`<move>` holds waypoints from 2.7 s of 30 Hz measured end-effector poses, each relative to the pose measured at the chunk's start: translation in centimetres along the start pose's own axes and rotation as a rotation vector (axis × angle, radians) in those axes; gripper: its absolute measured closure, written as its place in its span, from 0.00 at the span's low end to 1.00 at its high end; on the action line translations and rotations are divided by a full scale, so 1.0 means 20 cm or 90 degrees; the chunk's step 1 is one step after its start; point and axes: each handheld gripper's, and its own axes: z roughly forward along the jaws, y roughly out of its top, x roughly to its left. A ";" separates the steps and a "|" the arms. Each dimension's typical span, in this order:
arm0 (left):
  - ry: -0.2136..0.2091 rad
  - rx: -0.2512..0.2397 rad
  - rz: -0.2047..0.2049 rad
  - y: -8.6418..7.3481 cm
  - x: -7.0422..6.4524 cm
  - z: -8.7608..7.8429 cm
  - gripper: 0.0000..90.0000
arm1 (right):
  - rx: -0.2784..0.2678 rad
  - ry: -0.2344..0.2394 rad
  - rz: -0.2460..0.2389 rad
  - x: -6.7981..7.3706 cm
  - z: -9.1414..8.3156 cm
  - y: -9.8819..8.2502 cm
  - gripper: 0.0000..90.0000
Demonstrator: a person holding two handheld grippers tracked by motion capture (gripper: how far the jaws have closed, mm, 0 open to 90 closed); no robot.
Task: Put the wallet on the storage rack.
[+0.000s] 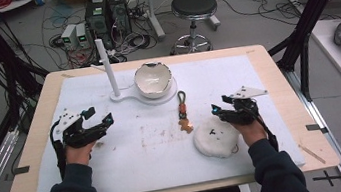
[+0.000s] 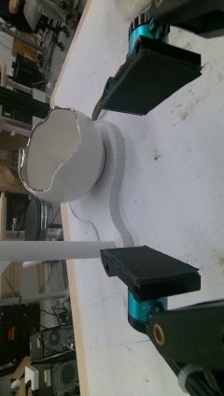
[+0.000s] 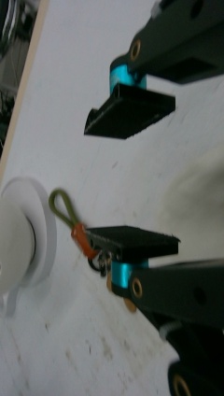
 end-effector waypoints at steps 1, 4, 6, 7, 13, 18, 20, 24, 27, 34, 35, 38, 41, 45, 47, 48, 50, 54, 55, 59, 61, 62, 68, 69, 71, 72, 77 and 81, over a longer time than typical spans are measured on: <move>0.001 0.001 0.000 0.00 0.00 0.00 0.27 | 0.005 0.013 -0.007 0.02 0.02 0.01 0.57; -0.001 0.003 -0.001 0.00 0.00 0.01 0.27 | 0.033 0.037 -0.013 0.09 0.11 0.04 0.65; -0.003 0.007 -0.001 -0.01 0.00 0.01 0.27 | 0.045 0.042 -0.012 0.11 0.14 0.05 0.65; -0.003 0.008 -0.001 -0.01 0.00 0.02 0.27 | 0.061 0.045 -0.011 0.14 0.19 0.06 0.64; -0.002 0.008 -0.004 -0.01 0.01 0.02 0.27 | 0.109 0.024 0.010 0.26 0.40 0.15 0.48; 0.000 0.008 -0.004 -0.01 0.01 0.02 0.27 | 0.156 -0.003 0.042 0.28 0.56 0.17 0.47; -0.001 0.007 -0.007 -0.01 0.01 0.02 0.27 | 0.184 -0.015 0.041 0.28 0.60 0.17 0.48; -0.003 0.011 -0.005 -0.01 0.01 0.02 0.27 | 0.212 0.002 0.039 0.27 0.62 0.17 0.61; -0.002 0.011 -0.003 -0.01 0.01 0.02 0.27 | 0.215 0.006 0.031 0.26 0.62 0.17 0.68; 0.002 0.011 -0.002 -0.01 0.02 0.02 0.27 | 0.223 0.027 0.048 0.19 0.60 0.16 0.86; 0.002 0.011 -0.002 -0.01 0.02 0.02 0.28 | 0.223 0.027 0.048 0.19 0.60 0.16 0.86; 0.004 0.013 -0.006 -0.01 0.02 0.01 0.28 | 0.224 0.039 0.070 0.16 0.59 0.16 0.87; 0.006 0.011 -0.003 -0.01 0.03 0.01 0.28 | 0.199 0.056 0.079 0.13 0.56 0.15 0.88; 0.010 0.007 -0.006 -0.01 0.03 0.00 0.28 | 0.150 0.070 0.066 0.11 0.48 0.16 0.88; 0.012 0.004 -0.007 -0.01 0.04 -0.01 0.29 | 0.112 0.077 0.057 0.10 0.40 0.18 0.88; 0.018 -0.001 -0.008 0.00 0.05 -0.02 0.29 | 0.100 0.083 0.052 0.10 0.38 0.19 0.88; 0.025 -0.008 -0.015 0.00 0.07 -0.03 0.29 | 0.073 0.091 0.042 0.11 0.33 0.21 0.88; 0.035 -0.014 -0.023 0.01 0.09 -0.05 0.29 | 0.006 0.138 0.025 0.14 0.26 0.27 0.88; 0.037 -0.017 -0.022 0.01 0.10 -0.05 0.29 | -0.006 0.152 0.018 0.15 0.25 0.28 0.88; 0.043 -0.025 -0.028 0.01 0.11 -0.07 0.29 | -0.042 0.193 0.004 0.20 0.27 0.38 0.88; 0.045 -0.024 -0.027 0.01 0.12 -0.07 0.29 | -0.049 0.202 0.001 0.21 0.28 0.41 0.88; 0.044 -0.022 -0.024 0.01 0.12 -0.08 0.29 | -0.059 0.216 -0.001 0.24 0.31 0.46 0.88; 0.041 -0.020 -0.022 0.00 0.11 -0.07 0.29 | -0.079 0.237 -0.040 0.34 0.40 0.63 0.88; 0.041 -0.017 -0.022 0.00 0.12 -0.07 0.29 | -0.079 0.244 -0.043 0.35 0.42 0.65 0.88; 0.040 -0.019 -0.023 -0.01 0.12 -0.07 0.29 | -0.082 0.253 -0.060 0.39 0.45 0.70 0.88; 0.040 -0.016 -0.022 -0.01 0.12 -0.07 0.29 | -0.082 0.259 -0.068 0.41 0.47 0.73 0.88; 0.029 -0.009 -0.018 -0.01 0.10 -0.05 0.29 | -0.080 0.283 -0.087 0.50 0.56 0.82 0.88; 0.027 -0.010 -0.017 -0.01 0.10 -0.05 0.29 | -0.090 0.307 -0.098 0.59 0.64 0.88 0.88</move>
